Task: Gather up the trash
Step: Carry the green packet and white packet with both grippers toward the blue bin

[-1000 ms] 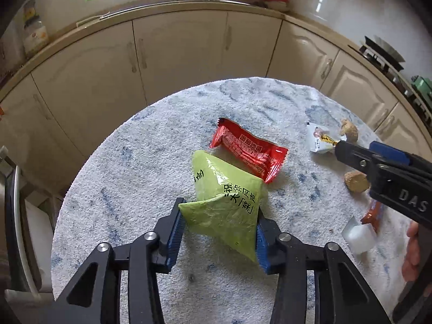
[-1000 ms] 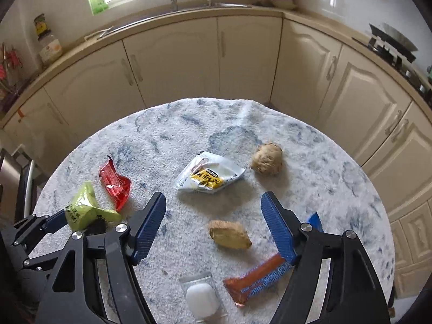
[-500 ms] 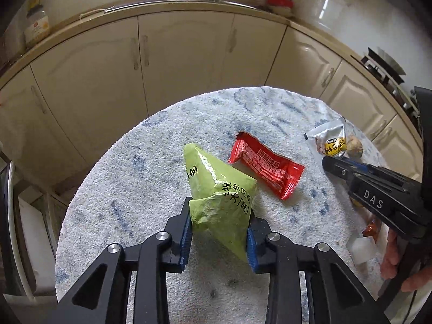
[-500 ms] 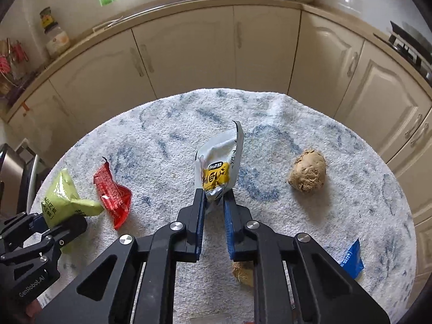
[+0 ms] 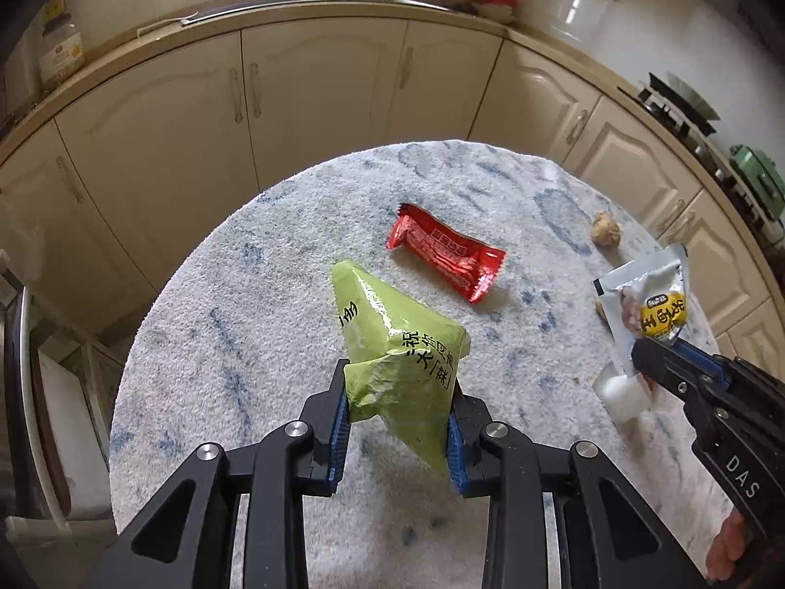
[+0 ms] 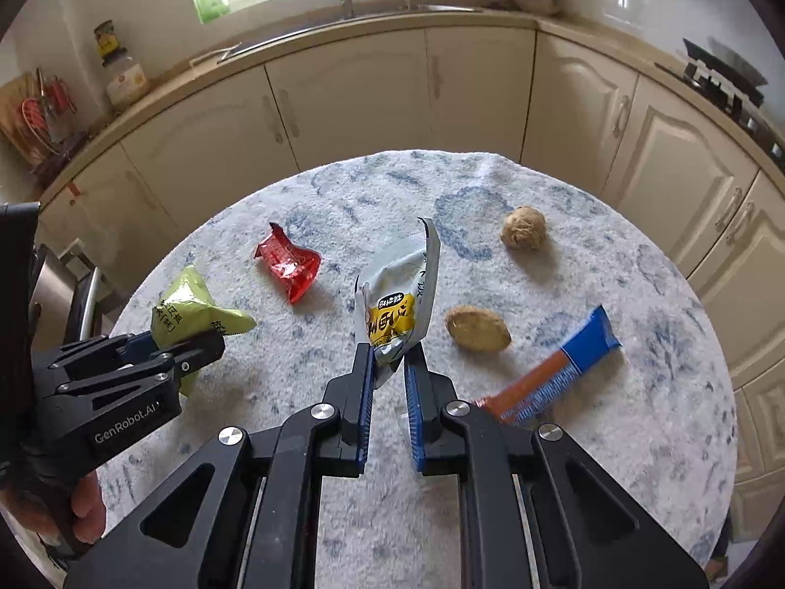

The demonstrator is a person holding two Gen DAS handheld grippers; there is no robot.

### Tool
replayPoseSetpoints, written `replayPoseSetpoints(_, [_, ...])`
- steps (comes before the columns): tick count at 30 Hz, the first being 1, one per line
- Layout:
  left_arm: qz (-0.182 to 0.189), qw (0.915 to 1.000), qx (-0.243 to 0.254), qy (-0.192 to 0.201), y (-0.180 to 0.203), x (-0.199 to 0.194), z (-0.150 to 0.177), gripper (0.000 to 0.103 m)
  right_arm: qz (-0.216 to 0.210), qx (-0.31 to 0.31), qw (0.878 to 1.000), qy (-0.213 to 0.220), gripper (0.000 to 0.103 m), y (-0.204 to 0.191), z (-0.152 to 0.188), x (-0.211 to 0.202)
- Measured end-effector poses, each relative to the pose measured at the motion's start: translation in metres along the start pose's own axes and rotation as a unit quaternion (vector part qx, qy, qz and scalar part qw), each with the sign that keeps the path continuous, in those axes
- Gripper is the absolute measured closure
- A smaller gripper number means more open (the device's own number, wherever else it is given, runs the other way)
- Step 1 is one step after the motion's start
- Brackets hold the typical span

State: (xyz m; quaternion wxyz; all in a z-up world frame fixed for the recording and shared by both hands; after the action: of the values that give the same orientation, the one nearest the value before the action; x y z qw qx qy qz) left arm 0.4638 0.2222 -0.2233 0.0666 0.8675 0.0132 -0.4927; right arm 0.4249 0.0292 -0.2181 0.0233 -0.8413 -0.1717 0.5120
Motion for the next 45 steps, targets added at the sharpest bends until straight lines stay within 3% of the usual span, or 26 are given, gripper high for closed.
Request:
replayPoseSetpoints(5, [0.013, 0.9997, 0.017, 0.007, 0.019, -0.034, 0.016, 0.075, 0.032, 0.02, 0.999, 0.024, 0.091, 0.011, 0.021, -0.032])
replayPoseSetpoints(13, [0.019, 0.9983, 0.048, 0.028, 0.06, -0.084, 0.041, 0.075, 0.041, 0.062, 0.996, 0.044, 0.091, 0.037, 0.054, -0.079])
replayPoseSetpoints(24, [0.045, 0.9911, 0.12, 0.038, 0.146, -0.12, 0.069, 0.075, 0.068, 0.136, 0.985, 0.079, 0.091, 0.096, 0.097, -0.136])
replayPoseSetpoints(33, [0.083, 0.9759, 0.2, 0.026, 0.242, -0.125, 0.094, 0.075, 0.105, 0.213, 0.966, 0.1, 0.091, 0.174, 0.141, -0.177])
replayPoseSetpoints(45, [0.118, 0.9476, 0.295, -0.034, 0.383, -0.082, 0.128, 0.075, 0.19, 0.324, 0.921, 0.101, 0.091, 0.289, 0.219, -0.213])
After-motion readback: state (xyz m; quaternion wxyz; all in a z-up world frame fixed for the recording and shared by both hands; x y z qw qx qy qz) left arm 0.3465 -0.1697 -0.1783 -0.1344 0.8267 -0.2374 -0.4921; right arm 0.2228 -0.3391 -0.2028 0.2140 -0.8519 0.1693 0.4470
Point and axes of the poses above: each gripper's, at about its wrist camera, not at the fingertips, and x roughly the way its jaws point, y to its right, z to its underside, the point moved 2 cm from there along x, roughly the way its jaws point, and after that the axes turned 6 degrees about x, right-handed, at the moved point
